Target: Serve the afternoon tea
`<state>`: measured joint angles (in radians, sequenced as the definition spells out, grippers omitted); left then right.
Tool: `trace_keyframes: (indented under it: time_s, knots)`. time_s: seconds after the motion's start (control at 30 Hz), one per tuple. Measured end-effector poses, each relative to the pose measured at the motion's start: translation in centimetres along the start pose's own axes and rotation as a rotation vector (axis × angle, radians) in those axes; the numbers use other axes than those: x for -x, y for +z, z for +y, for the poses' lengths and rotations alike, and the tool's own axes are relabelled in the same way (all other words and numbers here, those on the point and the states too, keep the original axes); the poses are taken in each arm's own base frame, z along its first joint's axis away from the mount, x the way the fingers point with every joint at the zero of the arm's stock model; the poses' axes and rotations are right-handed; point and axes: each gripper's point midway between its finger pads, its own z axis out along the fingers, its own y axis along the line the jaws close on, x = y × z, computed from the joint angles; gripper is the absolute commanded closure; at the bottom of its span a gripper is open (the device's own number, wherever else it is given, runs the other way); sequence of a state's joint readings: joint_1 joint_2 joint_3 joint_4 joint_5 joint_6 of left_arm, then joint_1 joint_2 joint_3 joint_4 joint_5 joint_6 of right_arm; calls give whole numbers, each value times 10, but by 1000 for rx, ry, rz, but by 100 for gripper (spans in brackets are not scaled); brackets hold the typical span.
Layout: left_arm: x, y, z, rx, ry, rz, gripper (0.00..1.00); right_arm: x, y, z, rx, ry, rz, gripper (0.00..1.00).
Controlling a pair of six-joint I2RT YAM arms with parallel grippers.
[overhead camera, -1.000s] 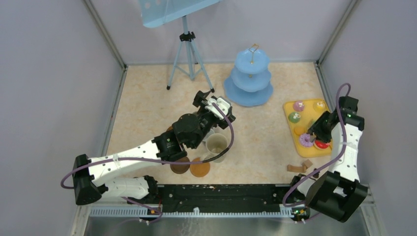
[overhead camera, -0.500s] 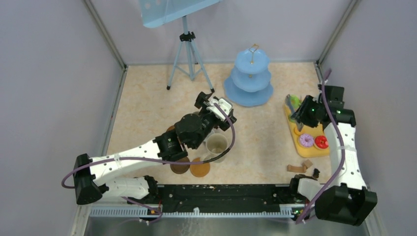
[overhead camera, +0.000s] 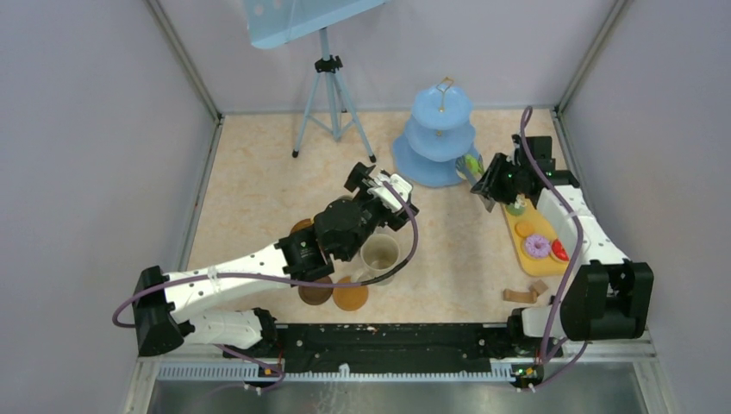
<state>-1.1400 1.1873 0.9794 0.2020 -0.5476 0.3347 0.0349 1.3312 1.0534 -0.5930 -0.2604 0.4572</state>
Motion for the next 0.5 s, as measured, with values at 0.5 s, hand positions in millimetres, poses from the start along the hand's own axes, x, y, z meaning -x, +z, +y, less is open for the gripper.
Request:
trace_keyframes:
  time_s: [0.5]
  knots:
    - [7,-5,9,25,-13,-16,1,22,45,15,-23,-25,41,80]
